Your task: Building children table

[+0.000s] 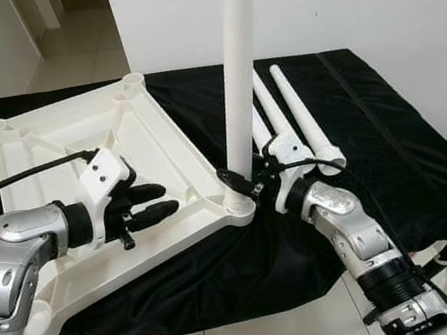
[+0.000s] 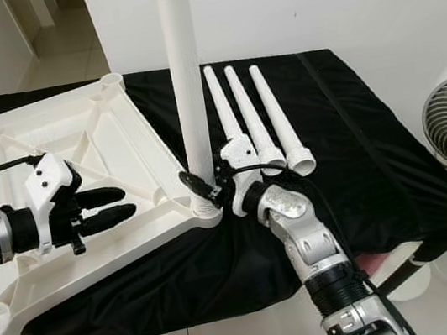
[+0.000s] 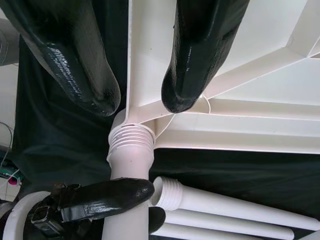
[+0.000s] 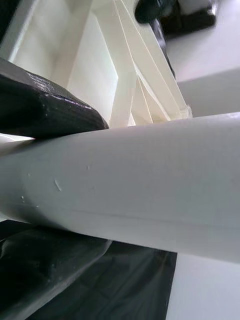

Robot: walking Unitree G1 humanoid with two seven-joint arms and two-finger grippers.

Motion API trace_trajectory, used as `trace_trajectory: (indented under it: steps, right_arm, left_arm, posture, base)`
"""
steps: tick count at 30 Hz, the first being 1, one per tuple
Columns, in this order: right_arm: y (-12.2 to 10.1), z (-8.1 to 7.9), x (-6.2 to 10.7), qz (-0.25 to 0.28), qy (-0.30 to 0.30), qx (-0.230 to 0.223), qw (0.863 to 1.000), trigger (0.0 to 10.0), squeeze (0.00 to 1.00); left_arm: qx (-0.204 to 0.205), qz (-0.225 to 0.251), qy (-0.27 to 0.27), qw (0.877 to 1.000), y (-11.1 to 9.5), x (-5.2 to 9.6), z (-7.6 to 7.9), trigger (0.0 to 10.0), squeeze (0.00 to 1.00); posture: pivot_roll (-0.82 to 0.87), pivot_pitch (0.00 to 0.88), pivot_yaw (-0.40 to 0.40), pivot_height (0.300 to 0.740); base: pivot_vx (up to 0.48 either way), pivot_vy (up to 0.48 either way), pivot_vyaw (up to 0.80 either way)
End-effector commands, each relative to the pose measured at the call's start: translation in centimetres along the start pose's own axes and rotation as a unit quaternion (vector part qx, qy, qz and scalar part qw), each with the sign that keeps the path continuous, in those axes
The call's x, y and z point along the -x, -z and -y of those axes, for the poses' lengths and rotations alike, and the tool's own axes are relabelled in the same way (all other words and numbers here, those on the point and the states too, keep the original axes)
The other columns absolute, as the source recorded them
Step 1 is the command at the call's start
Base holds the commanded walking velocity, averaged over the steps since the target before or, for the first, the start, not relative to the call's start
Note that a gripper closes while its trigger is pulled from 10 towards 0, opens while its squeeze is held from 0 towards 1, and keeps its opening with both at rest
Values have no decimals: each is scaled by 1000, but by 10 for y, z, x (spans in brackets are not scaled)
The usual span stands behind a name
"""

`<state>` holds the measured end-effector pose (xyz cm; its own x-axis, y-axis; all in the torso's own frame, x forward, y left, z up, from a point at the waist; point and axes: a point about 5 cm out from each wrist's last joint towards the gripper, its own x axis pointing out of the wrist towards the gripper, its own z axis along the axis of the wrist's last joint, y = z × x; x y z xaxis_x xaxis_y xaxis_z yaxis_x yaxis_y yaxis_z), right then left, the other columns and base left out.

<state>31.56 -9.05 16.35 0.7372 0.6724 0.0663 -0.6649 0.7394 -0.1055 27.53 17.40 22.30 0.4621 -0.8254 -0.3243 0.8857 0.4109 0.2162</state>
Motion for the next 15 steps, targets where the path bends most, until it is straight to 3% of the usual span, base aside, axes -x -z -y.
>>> trace_trajectory:
  steps: [1,7,9,11,13,15]
  right_arm:
    - [60,1,22,-144,43,-33,988,0,0]
    - [66,-4,25,-145,67,-37,986,0,0]
    - [68,-1,26,-142,122,-39,982,0,0]
    - [68,-1,26,-142,122,-39,982,0,0]
    - [68,2,25,-136,187,-40,972,0,0]
    - [68,1,25,-135,213,-39,967,0,0]
  left_arm:
    - [3,-4,-23,1000,1,2,-2,10000,0]
    - [4,-4,-21,1000,1,2,-2,10000,0]
    - [4,-4,-20,1000,1,1,-3,10000,0]
    - [4,-4,-20,1000,1,1,-3,10000,0]
    - [5,-4,-20,1000,1,1,-3,10000,0]
    - [5,-4,-19,1000,1,1,-2,10000,0]
  posture:
    - [38,127,18,740]
    - [37,127,20,740]
    - [37,129,21,740]
    - [37,129,21,740]
    - [36,128,19,740]
    - [36,128,19,740]
  base:
    - [0,0,0]
    - [0,0,0]
    - [0,0,0]
    - [0,0,0]
    - [0,0,0]
    - [0,0,0]
